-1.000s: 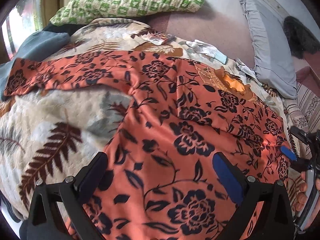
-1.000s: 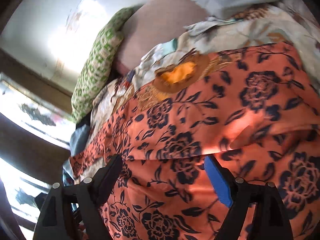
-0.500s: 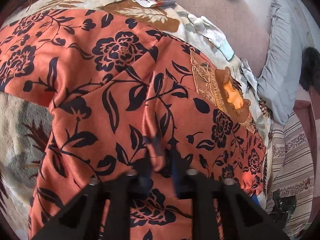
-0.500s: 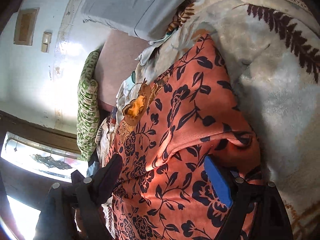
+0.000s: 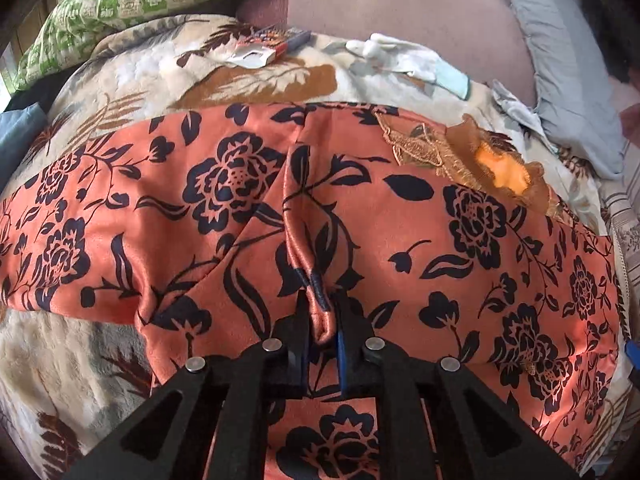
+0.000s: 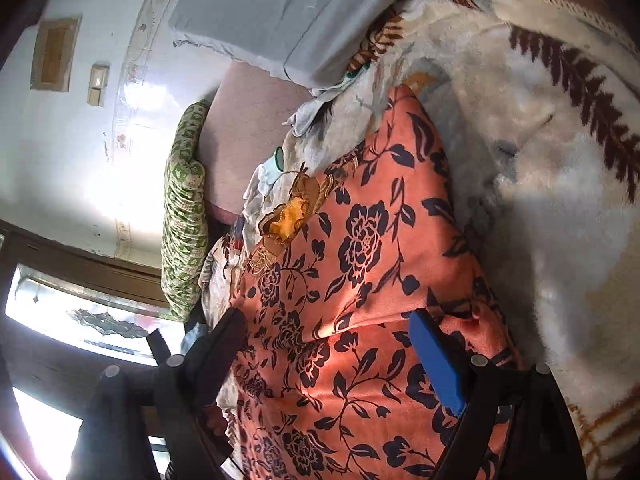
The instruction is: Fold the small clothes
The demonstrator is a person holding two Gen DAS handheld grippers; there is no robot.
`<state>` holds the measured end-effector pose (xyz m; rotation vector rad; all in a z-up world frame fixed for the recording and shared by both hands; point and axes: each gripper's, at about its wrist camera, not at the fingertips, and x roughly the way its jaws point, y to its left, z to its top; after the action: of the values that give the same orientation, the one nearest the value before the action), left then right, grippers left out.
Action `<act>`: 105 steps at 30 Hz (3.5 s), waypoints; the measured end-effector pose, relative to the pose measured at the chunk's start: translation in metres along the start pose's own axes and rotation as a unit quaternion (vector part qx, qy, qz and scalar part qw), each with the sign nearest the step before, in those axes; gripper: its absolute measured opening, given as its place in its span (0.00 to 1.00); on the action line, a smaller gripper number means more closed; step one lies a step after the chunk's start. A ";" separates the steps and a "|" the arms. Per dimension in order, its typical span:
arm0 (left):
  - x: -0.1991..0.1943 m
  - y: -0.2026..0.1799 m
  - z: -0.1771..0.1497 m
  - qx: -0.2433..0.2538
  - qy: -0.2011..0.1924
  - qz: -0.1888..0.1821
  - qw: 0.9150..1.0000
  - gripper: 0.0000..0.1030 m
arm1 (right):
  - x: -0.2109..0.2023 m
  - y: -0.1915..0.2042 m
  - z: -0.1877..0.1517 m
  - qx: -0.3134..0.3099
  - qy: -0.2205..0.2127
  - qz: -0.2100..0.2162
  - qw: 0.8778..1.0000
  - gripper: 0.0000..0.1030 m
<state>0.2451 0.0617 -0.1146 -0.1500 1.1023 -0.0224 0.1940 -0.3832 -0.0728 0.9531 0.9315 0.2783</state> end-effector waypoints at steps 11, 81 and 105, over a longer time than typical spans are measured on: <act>-0.013 -0.005 -0.005 0.003 -0.002 -0.011 1.000 0.13 | 0.066 -0.038 0.094 -0.033 0.030 -0.151 0.987 0.43; -0.122 -0.147 0.045 0.097 -0.198 -0.169 0.961 0.04 | 0.032 -0.020 -0.052 -0.132 0.000 -0.063 0.989 0.82; -0.041 0.069 0.027 0.044 -0.097 0.048 0.993 0.80 | 0.058 0.010 0.029 -0.043 0.019 -0.052 0.998 0.82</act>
<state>0.2465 0.1368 -0.0759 -0.0187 0.9111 0.0289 0.2533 -0.3605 -0.0896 0.8197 0.9925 0.2471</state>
